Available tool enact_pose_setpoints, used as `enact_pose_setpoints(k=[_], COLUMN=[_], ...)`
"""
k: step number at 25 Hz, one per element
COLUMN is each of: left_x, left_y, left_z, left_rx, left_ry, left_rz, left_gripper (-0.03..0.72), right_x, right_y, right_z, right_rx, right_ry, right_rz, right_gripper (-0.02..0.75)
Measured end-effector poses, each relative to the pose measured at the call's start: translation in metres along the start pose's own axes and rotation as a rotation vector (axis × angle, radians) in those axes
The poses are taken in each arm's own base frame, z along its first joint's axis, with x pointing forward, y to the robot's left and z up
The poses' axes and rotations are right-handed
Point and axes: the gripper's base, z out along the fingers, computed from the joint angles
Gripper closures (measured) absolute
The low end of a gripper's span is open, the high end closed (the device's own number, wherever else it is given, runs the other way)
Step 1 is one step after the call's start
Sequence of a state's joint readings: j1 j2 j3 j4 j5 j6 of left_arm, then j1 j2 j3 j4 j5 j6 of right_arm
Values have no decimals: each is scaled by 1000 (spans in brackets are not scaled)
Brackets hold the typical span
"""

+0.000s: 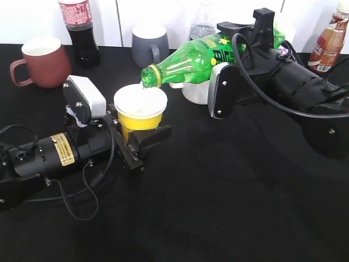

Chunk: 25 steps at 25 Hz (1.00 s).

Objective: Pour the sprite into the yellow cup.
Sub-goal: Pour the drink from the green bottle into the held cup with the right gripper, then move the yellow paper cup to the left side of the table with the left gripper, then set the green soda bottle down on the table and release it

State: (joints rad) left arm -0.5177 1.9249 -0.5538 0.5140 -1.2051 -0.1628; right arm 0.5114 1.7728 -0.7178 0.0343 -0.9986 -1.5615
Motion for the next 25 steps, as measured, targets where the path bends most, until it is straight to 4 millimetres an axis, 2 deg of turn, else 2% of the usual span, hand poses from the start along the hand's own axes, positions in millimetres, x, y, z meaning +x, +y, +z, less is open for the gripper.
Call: enact_pose_setpoints(k=[7, 11, 13, 14, 16, 18, 19, 22, 25], left_x=[0, 0, 0, 0, -1, -2, -2, 6, 5], left_y=[0, 0, 0, 1, 7, 18, 25, 61, 104], left_z=[0, 0, 0, 0, 0, -2, -4, -17, -19], left_rx=[0, 0, -5, -13, -78, -191, -248, -438, -554], left_ry=[3, 3, 2, 2, -8, -26, -34, -34, -82], left_rz=[0, 0, -2, -5, -30, -74, -88, -123, -120], left_gripper=[235, 235, 235, 235, 236, 237, 237, 237, 237], right_x=[0, 0, 0, 0, 0, 0, 0, 1, 1], right_y=[0, 0, 0, 0, 0, 0, 0, 0, 0], right_z=[0, 0, 0, 0, 0, 0, 0, 0, 0], right_rx=[-1, -2, -2, -2, 0, 1, 1, 2, 2], right_ry=[0, 0, 1, 1, 6, 6, 6, 7, 7], right_rz=[67, 235, 388, 521, 918, 1243, 1329, 1444, 1513], right_gripper=[290, 290, 290, 290, 290, 290, 290, 290, 290])
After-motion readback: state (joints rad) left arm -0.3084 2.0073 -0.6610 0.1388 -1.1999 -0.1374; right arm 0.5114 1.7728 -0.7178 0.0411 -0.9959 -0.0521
